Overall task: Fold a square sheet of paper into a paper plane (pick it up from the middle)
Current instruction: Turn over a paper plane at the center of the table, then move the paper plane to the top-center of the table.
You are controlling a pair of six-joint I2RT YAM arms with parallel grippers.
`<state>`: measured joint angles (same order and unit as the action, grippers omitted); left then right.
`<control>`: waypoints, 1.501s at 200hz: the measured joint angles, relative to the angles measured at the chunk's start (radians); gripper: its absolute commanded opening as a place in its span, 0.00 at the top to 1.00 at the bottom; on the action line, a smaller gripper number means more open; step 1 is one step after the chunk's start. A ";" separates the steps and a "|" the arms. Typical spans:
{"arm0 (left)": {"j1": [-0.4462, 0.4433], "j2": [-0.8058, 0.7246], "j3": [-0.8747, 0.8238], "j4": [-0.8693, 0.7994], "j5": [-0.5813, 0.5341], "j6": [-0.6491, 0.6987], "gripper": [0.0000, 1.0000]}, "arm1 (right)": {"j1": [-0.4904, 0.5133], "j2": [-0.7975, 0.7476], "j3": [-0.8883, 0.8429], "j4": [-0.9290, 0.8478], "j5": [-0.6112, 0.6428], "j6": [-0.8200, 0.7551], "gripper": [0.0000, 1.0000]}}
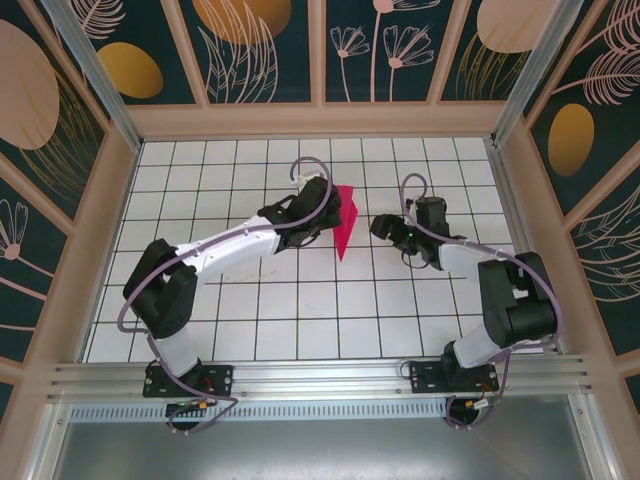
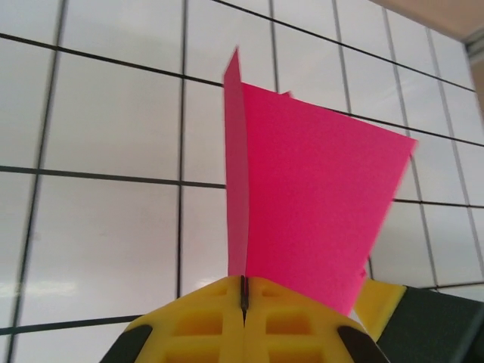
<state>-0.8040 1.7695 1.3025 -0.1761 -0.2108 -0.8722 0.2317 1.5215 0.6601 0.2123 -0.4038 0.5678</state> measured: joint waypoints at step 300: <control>0.096 0.084 -0.512 0.645 0.330 -0.181 1.00 | 0.259 0.164 0.126 -0.109 -0.047 -0.039 0.42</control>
<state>-0.7082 1.8530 0.7906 0.4686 0.1192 -1.0531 0.4911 1.6859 0.7856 0.1036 -0.4507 0.5289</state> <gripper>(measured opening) 0.055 0.564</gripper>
